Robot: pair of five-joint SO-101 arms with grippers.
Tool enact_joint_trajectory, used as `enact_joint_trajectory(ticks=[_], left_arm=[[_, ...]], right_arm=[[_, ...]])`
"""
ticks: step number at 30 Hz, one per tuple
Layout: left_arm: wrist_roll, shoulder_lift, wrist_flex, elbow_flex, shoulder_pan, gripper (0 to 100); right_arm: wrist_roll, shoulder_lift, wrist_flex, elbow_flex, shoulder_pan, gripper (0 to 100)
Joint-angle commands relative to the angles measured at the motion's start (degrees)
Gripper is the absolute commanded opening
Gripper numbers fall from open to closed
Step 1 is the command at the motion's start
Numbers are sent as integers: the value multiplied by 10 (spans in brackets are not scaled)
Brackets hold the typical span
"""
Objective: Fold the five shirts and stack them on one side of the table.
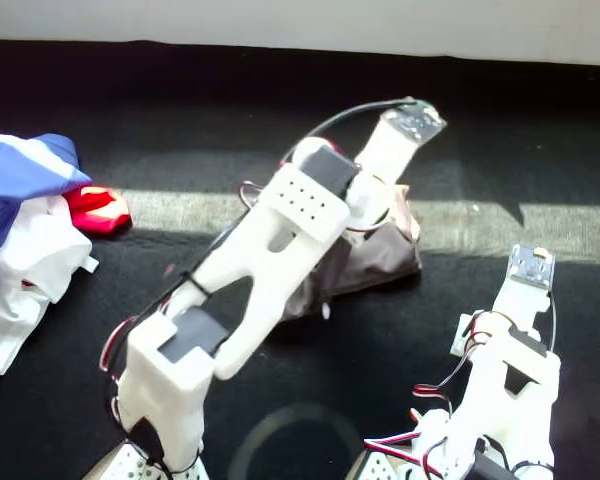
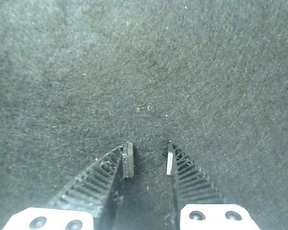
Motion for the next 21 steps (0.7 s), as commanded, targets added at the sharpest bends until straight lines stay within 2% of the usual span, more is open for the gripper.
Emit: enact_joint_trajectory(ticks=[1, 9, 14, 16, 21], left_arm=[[-1, 21, -69, -22, 4, 9], [-1, 84, -88, -120, 13, 17], [0, 143, -84, -178, 19, 156], [0, 158, -69, -197, 22, 193], [-1, 161, -4, -299, 21, 195]], right_arm=[[-4, 1, -6, 10, 9, 134], [-35, 2, -7, 8, 9, 134], [-35, 2, -7, 8, 9, 134], [-35, 3, -7, 8, 9, 134], [-35, 3, -7, 8, 9, 134]])
